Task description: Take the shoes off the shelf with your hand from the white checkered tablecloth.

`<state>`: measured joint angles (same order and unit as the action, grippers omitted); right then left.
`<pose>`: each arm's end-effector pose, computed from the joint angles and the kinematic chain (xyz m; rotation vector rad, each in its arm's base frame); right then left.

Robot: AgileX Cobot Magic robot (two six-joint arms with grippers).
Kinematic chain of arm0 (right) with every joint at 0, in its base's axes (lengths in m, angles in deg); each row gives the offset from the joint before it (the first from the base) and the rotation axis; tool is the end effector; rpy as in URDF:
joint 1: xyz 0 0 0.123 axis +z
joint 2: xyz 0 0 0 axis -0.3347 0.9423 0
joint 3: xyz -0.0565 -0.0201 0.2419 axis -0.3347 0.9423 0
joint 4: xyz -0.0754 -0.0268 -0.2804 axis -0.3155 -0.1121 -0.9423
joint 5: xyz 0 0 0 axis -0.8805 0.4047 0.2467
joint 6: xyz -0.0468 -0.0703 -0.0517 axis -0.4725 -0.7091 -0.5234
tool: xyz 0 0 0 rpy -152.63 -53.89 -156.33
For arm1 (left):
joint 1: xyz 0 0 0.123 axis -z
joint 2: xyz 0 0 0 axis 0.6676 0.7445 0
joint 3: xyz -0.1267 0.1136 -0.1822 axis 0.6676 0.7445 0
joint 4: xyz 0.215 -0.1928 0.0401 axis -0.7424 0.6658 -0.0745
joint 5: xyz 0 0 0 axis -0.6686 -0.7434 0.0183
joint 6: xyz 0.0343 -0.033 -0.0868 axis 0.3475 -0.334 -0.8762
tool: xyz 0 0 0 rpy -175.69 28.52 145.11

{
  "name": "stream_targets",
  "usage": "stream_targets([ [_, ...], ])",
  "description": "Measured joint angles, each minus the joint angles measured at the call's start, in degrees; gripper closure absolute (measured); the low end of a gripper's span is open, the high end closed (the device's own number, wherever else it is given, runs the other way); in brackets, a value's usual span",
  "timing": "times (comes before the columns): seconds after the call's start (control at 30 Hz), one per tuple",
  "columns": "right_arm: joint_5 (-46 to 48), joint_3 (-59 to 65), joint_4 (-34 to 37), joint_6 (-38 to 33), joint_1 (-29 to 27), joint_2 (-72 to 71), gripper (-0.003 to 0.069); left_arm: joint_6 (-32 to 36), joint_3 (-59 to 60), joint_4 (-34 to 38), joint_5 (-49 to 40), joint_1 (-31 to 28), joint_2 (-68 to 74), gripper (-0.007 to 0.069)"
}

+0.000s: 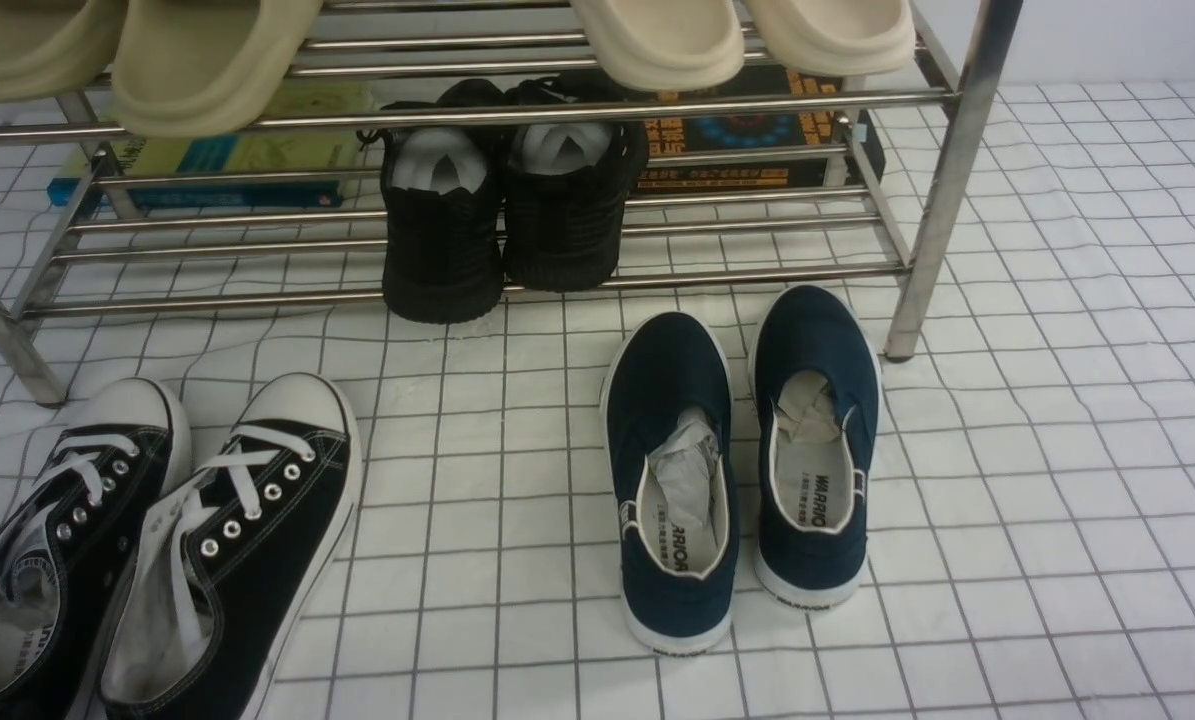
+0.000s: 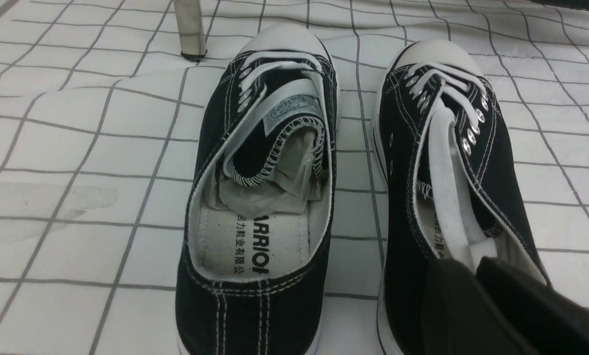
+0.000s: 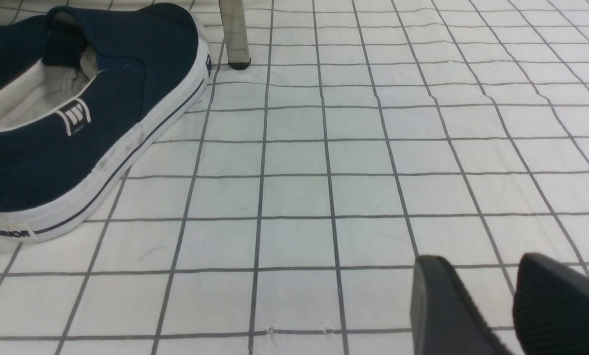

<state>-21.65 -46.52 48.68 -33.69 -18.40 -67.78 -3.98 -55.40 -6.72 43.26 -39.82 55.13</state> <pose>0.1363 0.0035 0.1716 0.0216 1.8749 0.0551 0.1361 -0.0012 0.1699 -0.0646 1.8764 -0.0429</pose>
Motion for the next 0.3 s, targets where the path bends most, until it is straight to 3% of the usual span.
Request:
stream_targets([
  [0.3, 0.00, 0.00, 0.00, 0.00, 0.00, 0.00, 0.0418, 0.00, 0.00, -0.04, 0.00, 0.00, 0.00, 0.0519],
])
